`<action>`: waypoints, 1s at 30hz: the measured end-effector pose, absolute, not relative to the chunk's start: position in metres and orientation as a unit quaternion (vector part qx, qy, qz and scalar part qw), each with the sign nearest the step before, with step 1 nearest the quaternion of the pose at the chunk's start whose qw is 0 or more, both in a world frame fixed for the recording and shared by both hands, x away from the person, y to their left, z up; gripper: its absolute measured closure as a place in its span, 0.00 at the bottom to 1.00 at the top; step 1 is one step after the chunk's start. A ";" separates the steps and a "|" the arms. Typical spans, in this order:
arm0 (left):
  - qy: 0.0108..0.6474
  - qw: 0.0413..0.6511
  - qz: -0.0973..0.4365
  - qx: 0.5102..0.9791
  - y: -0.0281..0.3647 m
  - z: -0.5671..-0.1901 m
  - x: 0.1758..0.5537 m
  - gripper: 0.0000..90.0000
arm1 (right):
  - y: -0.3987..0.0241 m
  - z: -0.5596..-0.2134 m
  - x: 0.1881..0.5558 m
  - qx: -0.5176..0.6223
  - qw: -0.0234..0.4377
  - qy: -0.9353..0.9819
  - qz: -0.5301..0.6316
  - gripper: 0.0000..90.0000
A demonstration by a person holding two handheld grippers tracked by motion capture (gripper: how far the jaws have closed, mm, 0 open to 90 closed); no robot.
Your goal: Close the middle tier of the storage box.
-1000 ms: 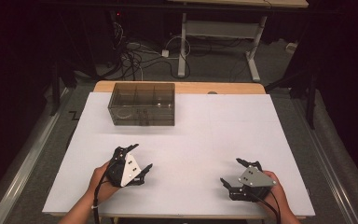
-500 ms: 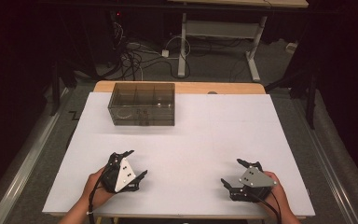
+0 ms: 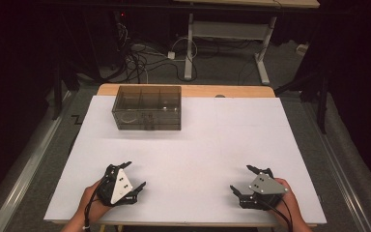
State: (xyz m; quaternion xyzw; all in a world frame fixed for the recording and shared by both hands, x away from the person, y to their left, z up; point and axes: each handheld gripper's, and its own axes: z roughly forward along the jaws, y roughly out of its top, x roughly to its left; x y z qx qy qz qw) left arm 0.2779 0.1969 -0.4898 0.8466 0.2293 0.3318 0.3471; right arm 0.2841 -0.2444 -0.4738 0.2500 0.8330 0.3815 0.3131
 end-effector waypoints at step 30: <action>0.237 0.367 0.335 0.835 0.199 -0.490 0.280 0.22 | -0.247 -0.472 0.281 0.251 0.320 0.831 0.379 0.18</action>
